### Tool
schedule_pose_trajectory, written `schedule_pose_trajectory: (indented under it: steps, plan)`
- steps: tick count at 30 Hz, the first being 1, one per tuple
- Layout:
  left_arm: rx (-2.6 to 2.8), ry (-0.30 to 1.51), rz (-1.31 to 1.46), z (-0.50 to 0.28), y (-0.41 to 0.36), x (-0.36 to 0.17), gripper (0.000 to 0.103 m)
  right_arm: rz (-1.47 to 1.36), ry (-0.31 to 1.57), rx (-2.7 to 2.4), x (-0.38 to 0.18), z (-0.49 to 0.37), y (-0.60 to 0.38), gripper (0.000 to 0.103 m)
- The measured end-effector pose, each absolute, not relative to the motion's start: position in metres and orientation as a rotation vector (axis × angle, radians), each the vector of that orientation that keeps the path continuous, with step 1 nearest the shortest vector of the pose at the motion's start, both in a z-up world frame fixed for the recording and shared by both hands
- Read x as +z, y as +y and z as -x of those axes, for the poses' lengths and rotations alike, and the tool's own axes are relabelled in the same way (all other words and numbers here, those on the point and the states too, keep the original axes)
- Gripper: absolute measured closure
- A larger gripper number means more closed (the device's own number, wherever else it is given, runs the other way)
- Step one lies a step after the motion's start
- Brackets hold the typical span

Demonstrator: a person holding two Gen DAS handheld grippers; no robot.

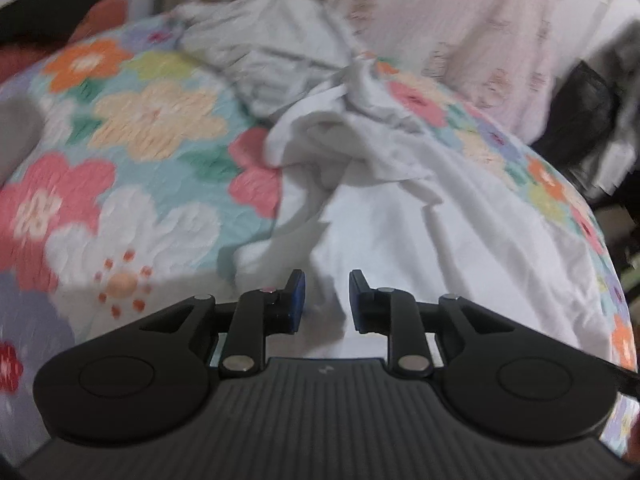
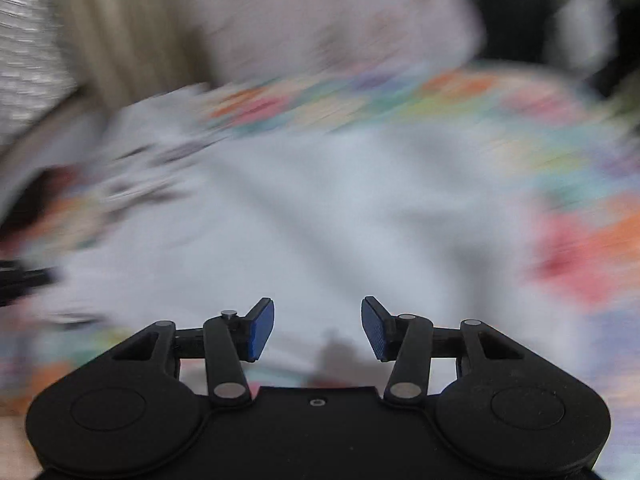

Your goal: Fold clothes

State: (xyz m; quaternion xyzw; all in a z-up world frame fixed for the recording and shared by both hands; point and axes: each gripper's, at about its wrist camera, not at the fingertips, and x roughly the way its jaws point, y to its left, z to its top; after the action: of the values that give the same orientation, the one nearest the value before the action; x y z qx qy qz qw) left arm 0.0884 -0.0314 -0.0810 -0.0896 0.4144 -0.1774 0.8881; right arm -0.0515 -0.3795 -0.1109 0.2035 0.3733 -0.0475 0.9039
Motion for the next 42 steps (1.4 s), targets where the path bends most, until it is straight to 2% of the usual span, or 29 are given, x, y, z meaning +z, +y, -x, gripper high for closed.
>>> schedule_pose_trajectory:
  steps: [11, 12, 15, 17, 25, 30, 38, 42]
  plan:
    - [-0.437, 0.963, 0.376, -0.140, -0.028, -0.118, 0.080, -0.459, 0.916, 0.223, -0.153, -0.121, -0.312, 0.049]
    - [-0.440, 0.962, 0.382, -0.141, -0.030, -0.120, 0.082, -0.450, 0.924, 0.231, -0.157, -0.130, -0.304, 0.050]
    - [-0.464, 0.968, 0.412, -0.136, -0.032, -0.125, 0.082, -0.424, 0.876, 0.280, -0.152, -0.127, -0.290, 0.088]
    - [-0.472, 0.952, 0.404, -0.131, -0.031, -0.122, 0.084, -0.417, 0.835, 0.315, -0.147, -0.119, -0.285, 0.090]
    - [-0.519, 0.906, 0.487, -0.117, -0.018, -0.109, 0.084, -0.523, 0.671, 0.430, -0.122, -0.044, -0.281, 0.091]
    - [-0.560, 0.877, 0.483, -0.111, -0.021, -0.101, 0.083, -0.659, 0.678, 0.431, -0.156, -0.011, -0.260, 0.091]
    - [-0.592, 0.913, 0.386, -0.107, -0.045, -0.109, 0.060, -0.577, 0.713, 0.364, -0.168, -0.002, -0.230, 0.091]
    - [-0.592, 0.947, 0.304, -0.109, -0.058, -0.116, 0.055, -0.579, 0.731, 0.407, -0.171, -0.001, -0.233, 0.091]
